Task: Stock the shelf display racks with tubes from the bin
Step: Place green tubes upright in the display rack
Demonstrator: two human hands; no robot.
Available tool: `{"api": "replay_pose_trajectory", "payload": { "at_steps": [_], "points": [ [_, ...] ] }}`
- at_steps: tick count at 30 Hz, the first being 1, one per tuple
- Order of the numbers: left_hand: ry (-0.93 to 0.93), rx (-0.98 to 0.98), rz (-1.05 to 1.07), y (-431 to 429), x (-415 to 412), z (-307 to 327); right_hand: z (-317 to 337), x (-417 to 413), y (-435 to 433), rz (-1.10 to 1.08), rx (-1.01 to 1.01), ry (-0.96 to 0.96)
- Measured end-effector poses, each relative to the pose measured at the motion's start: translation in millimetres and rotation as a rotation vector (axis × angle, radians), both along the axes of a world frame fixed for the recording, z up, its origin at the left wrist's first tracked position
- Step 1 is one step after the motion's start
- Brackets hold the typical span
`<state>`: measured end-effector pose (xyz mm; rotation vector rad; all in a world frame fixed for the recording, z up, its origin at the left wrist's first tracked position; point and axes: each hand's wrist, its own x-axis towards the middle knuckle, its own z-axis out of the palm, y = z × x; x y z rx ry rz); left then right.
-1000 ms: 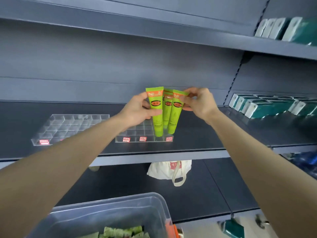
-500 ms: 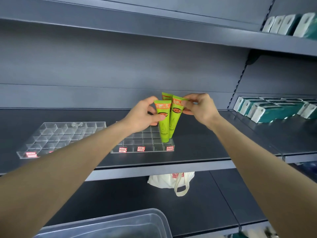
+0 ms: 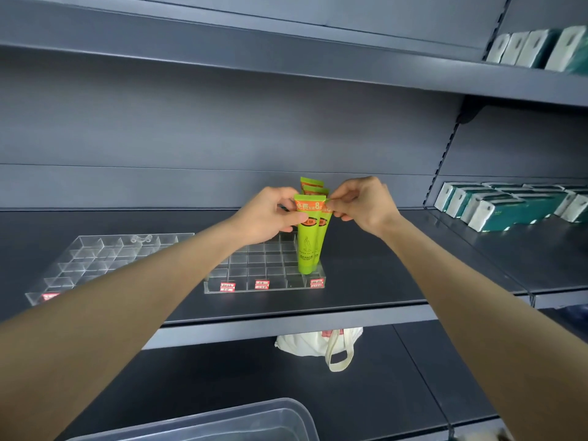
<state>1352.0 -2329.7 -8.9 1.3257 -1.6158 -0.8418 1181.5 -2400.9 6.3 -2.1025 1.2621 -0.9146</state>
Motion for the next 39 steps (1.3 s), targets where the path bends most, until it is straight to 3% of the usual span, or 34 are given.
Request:
{"api": "replay_pose_trajectory", "payload": {
  "at_steps": [11, 30, 39],
  "points": [
    [-0.039, -0.092, 0.034, -10.1, -5.5, -0.2, 9.5, -0.2, -5.2, 0.017, -0.022, 0.107],
    [-0.161, -0.105, 0.043, -23.4, -8.3, 9.0, 14.3, -13.5, -9.6, 0.021, -0.020, 0.025],
    [-0.125, -0.082, 0.029, -23.5, -10.1, 13.0, 13.8, -14.4, -9.7, 0.002, -0.020, 0.037]
  ]
}}
